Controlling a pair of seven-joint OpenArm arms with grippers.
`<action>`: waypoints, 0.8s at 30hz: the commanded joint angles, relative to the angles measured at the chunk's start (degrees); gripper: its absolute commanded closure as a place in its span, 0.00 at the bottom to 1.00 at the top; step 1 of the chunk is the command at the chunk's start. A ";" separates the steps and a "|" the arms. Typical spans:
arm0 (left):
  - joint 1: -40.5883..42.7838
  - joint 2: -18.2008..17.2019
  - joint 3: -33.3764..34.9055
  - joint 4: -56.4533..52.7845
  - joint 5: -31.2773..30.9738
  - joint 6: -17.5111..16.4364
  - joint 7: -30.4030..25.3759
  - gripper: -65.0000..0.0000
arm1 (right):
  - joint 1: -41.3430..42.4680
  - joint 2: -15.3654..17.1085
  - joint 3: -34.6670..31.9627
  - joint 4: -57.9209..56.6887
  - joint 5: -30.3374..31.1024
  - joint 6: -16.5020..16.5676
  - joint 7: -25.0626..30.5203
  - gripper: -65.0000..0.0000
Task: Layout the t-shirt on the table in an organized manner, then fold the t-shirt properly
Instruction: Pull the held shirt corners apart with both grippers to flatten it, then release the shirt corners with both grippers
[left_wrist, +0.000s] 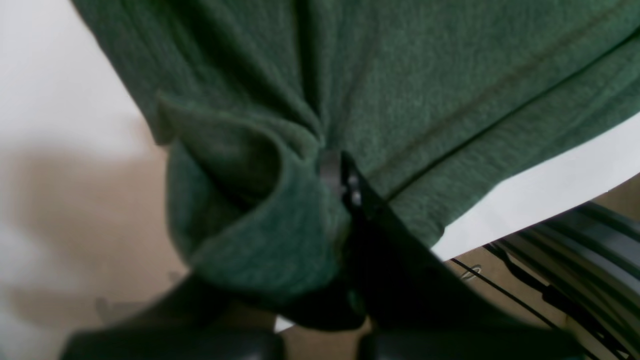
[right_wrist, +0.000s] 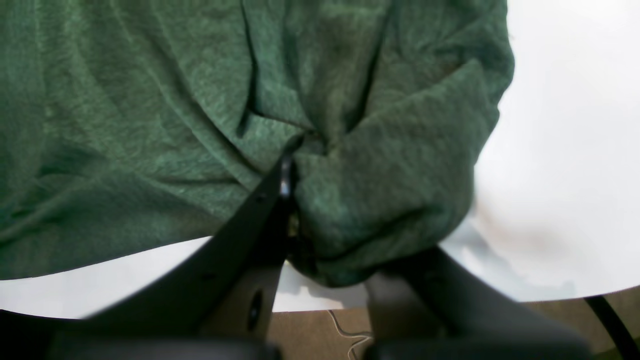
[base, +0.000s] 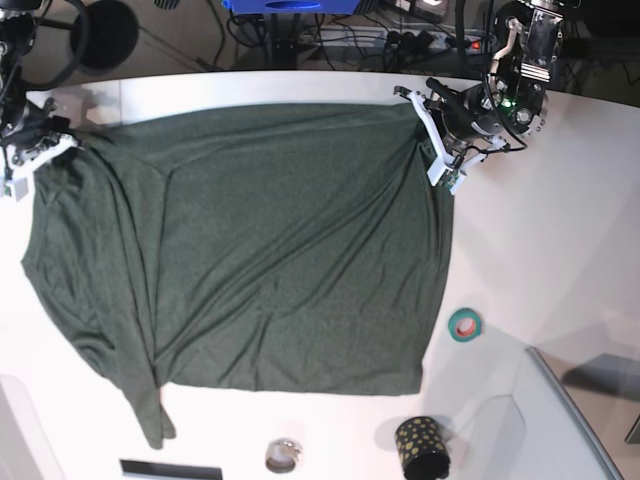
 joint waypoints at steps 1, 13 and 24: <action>-0.09 -0.50 -0.21 0.74 0.25 0.10 -0.38 1.00 | 0.25 1.02 0.49 0.67 0.40 -0.01 0.86 1.00; 0.00 -0.77 -0.21 1.53 0.34 0.10 -0.38 1.00 | -0.01 1.02 0.58 1.11 0.40 -0.01 0.86 1.00; 1.58 -0.86 -0.30 3.37 0.34 0.18 -0.38 1.00 | 0.08 1.02 0.58 0.58 0.40 -0.10 0.86 1.00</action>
